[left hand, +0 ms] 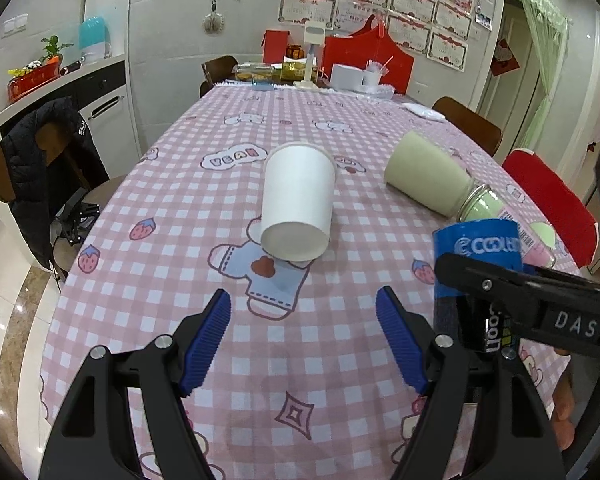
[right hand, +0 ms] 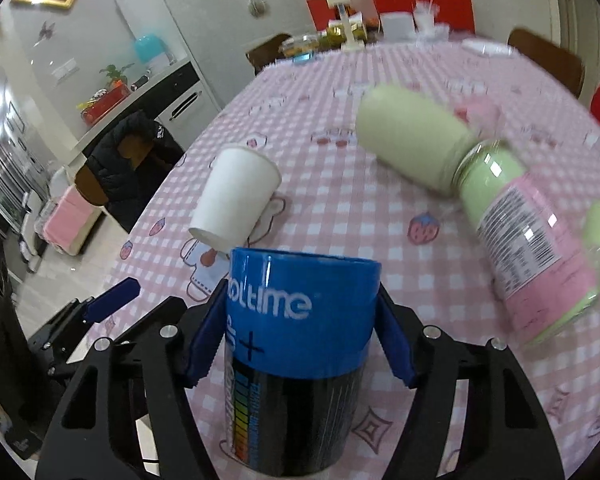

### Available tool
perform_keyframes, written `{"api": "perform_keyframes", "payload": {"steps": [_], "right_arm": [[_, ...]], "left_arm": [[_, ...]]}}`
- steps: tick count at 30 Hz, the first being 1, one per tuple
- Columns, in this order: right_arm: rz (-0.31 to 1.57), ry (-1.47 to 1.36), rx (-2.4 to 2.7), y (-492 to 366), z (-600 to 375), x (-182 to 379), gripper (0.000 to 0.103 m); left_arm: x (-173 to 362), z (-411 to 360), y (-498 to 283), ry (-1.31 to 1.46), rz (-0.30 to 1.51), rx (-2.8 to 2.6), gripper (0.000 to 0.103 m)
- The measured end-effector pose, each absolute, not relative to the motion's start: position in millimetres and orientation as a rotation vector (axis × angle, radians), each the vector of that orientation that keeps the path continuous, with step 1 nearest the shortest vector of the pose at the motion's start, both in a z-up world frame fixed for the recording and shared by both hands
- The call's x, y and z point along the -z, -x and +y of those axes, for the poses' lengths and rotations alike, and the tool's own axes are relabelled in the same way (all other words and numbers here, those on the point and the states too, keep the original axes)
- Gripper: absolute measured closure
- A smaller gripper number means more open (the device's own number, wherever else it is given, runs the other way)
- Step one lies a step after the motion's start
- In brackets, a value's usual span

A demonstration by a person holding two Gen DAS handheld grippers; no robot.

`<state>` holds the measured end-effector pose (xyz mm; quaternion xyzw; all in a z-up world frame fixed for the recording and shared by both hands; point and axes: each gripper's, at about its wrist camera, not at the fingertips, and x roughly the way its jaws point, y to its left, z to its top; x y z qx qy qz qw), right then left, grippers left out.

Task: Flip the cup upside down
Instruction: 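Rotate the held can upright with the right gripper, open end up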

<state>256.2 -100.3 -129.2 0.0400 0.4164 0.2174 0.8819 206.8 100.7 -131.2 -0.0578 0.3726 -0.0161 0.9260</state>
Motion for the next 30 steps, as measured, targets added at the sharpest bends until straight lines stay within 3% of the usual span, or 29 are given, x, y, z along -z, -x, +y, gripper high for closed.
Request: {"api": "perform_keyframes", "payload": {"steps": [12, 30], "right_arm": [[0.718, 0.080, -0.360, -240, -93, 118, 0.039], [0.696, 0.134, -0.336, -229, -88, 121, 0.039]], "left_arm": [[124, 98, -201, 0.099, 0.741, 0.023, 0.029], [128, 98, -200, 0.101, 0.757, 0.009, 0.029]]}}
